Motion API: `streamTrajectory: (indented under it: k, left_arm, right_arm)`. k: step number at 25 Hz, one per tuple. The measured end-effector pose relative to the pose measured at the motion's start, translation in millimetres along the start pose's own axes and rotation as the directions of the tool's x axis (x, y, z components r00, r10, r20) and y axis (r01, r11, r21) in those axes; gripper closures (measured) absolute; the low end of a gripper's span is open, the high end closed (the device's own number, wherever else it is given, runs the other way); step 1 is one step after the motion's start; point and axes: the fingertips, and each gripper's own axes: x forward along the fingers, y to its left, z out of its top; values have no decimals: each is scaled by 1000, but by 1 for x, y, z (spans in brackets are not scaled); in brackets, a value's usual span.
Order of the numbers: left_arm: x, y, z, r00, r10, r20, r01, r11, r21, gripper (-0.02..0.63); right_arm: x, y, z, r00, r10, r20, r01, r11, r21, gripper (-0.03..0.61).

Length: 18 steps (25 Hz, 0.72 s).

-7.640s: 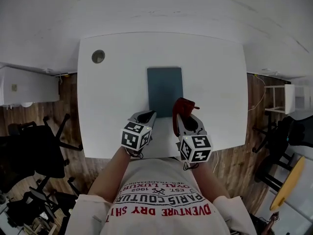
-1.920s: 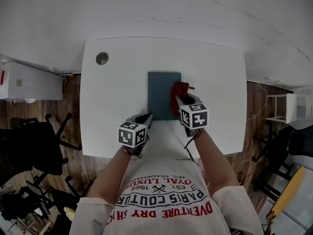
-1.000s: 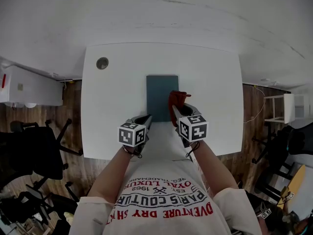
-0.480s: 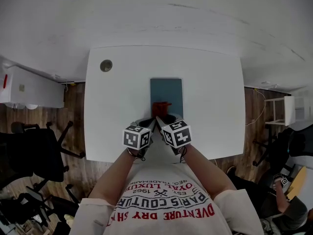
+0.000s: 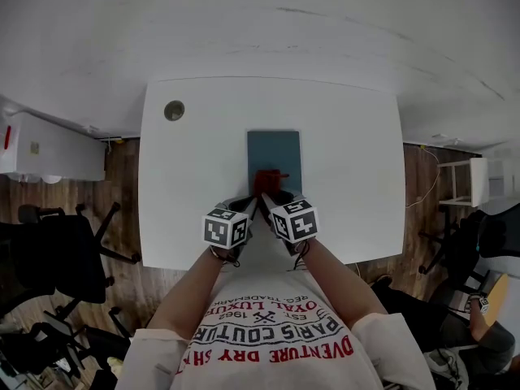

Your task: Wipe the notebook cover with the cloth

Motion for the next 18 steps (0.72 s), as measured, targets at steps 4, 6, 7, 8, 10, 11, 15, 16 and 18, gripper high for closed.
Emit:
streamTrajectory:
  k: [4,6,7,8,10,11,15,16,18]
  left_arm:
    - [-1,1,1,1000,6,3,-6,1000,6,604]
    - [-1,1,0,1000,5,3,-5,1000,5,604]
    - [-1,0,0,1000,4,2,-4,1000,3,604]
    - [0,0,0,1000,3,1,-3,1000,1,604]
    - [0,0,0,1000,4,1,-4,1000,1,604]
    - [0,0,0,1000,6,2,-6,1000,3,604]
    - [0,0,1,1000,12,6,-12,1000,9,604]
    - [0,0,1,1000,12,6,-12,1000,9,604]
    - [1,0,1,1000,12,5,-12,1000,8,604]
  right_arm:
    - [-5,-10,-2,1000,-10,7,10,1000,16,500]
    - [-8,-15,-4,1000,-15,11,15,999,31,499]
    - [-10,-18,-5,1000,-19,15,18,999,43,497]
    - [-12,-20,-5,1000,-24,18,22,998,57,497]
    - [-15,-26,-7,999,-33,27,31,996,82,495]
    - [-17,-29,-7,999,-37,30,35,995,91,495]
    - [-24,-41,-10,998,-55,35,51,994,100,492]
    - [-25,-44,-11,998,-60,35,56,993,100,491]
    - [-29,-52,-12,997,-72,35,68,992,104,491]
